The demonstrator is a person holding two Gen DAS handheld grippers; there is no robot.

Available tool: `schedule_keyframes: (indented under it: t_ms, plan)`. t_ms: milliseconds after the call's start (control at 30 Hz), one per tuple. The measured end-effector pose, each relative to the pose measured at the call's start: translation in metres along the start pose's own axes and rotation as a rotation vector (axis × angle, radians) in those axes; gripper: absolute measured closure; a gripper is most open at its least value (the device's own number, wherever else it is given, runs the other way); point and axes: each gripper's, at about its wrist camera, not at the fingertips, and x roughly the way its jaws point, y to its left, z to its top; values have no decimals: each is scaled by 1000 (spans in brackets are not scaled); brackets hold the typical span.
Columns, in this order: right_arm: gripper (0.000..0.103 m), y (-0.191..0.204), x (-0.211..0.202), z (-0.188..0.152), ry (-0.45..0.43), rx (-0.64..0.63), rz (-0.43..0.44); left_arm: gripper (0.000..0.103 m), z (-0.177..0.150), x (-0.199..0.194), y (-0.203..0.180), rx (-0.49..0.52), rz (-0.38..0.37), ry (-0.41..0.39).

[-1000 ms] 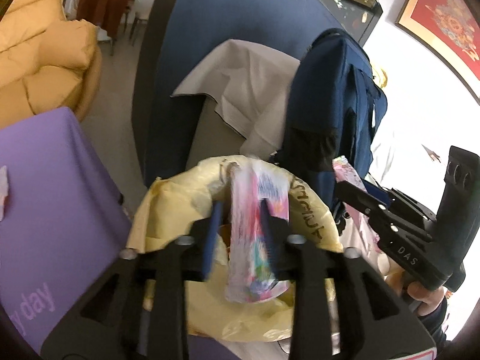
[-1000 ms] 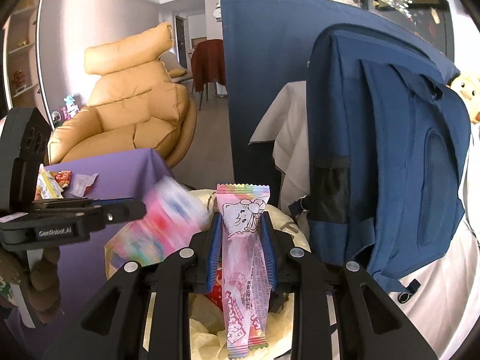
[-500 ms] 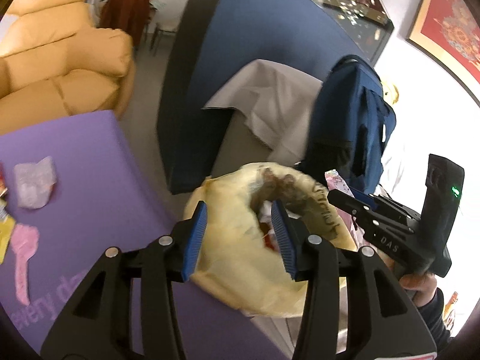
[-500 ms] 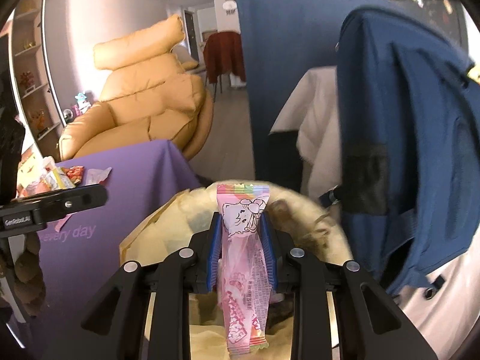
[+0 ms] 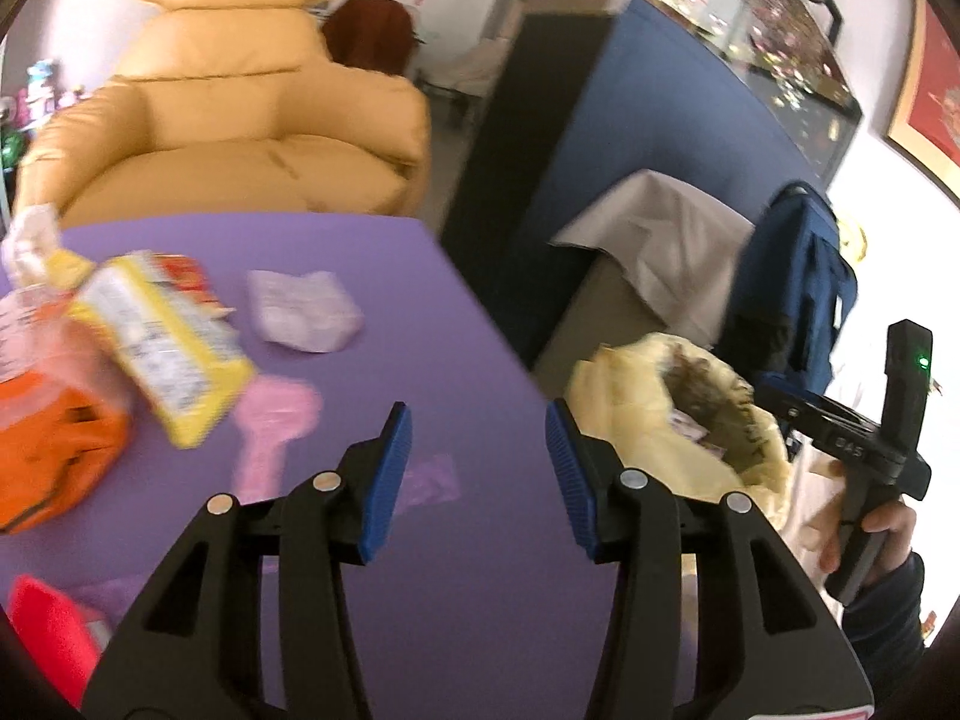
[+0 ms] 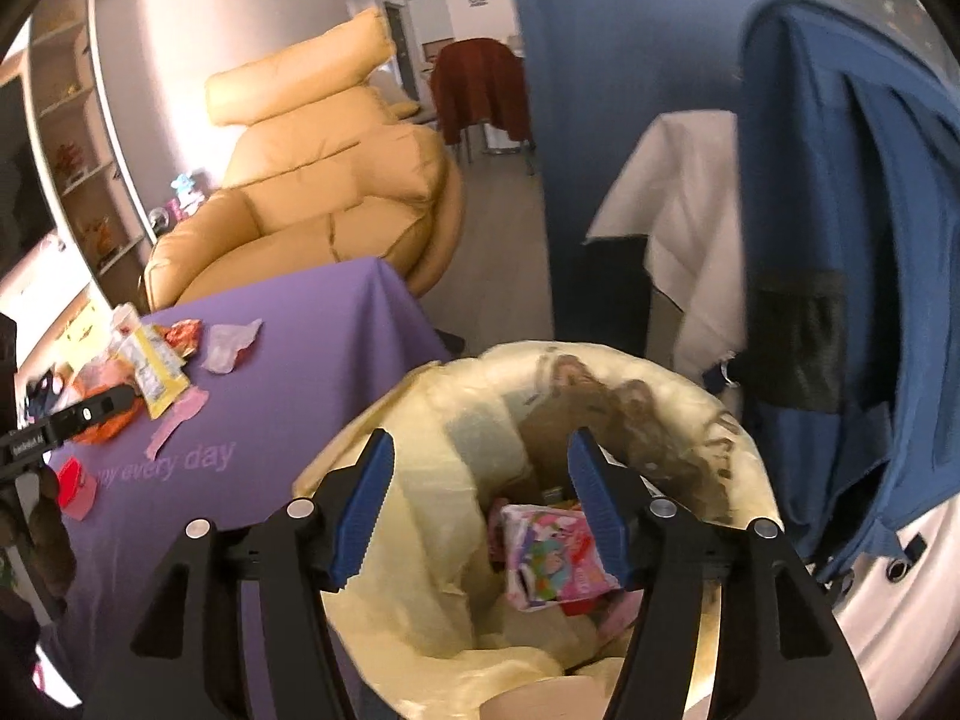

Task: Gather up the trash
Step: 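Carry the Kleenex pack and pink wrapper over the trash bag and open both tools, then grasp the orange plastic bag with the left tool while the right tool grasps the pink plastic spoon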

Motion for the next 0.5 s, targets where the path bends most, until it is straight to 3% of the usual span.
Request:
schedule_keyframes:
  t_ms: [167, 500]
  plan:
    - [46, 39, 7, 5, 10, -58, 21, 57, -4, -28, 33, -35, 63, -44]
    - [46, 129, 42, -2, 68, -181, 141, 54, -14, -86, 92, -80, 168, -127]
